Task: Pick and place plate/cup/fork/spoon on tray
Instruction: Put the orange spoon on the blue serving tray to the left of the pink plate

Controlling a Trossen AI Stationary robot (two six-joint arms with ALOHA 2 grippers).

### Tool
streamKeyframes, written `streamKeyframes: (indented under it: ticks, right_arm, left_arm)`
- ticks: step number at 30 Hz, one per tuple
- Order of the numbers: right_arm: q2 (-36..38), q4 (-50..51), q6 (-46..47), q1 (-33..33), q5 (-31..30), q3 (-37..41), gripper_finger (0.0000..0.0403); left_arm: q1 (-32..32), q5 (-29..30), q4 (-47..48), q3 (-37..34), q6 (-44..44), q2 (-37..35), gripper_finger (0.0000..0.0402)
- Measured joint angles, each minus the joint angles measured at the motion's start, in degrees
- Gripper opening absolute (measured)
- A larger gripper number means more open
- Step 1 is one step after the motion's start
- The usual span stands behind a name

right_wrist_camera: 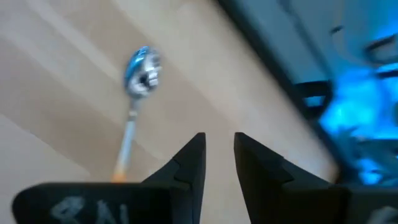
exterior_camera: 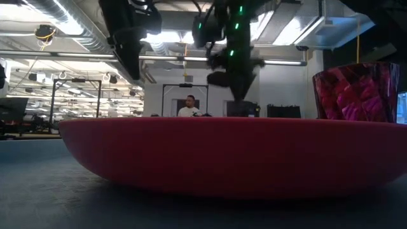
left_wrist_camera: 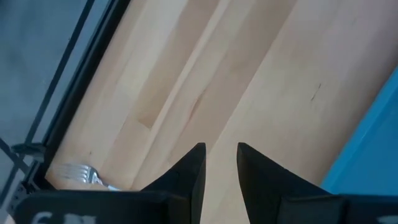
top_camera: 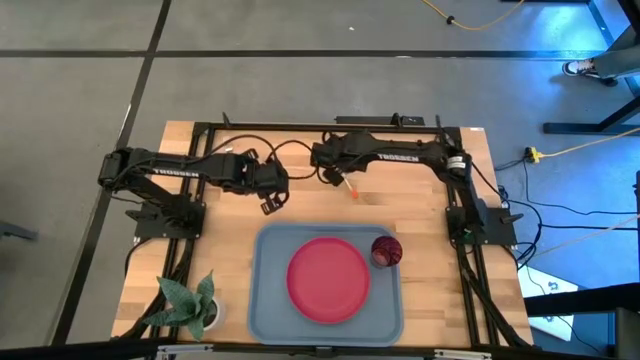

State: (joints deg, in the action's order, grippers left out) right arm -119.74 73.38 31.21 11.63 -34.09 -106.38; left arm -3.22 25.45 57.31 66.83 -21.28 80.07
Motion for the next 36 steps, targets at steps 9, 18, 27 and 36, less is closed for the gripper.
streamKeyframes:
  ticks: [9,18,27,36]
  right_arm:
    - [13.4,16.1,9.7,-6.7,-9.6,-1.8,0.009]
    - [28.6,16.7,11.8,-15.8,-10.0,-1.2,0.009]
    - [34.6,16.6,10.6,-23.7,-9.5,-1.1,0.009]
    - [34.9,16.6,8.6,-25.9,-9.9,-1.1,0.009]
  left_arm:
    - [-2.6,-5.2,-10.0,0.0,2.4,0.1,0.0085]
    - [-11.1,-25.2,-25.2,0.0,10.0,4.2,0.0085]
    - [-20.9,-39.0,-39.5,0.0,9.8,12.9,0.0085]
    - [-24.7,-38.2,-50.2,0.0,9.4,21.2,0.0085]
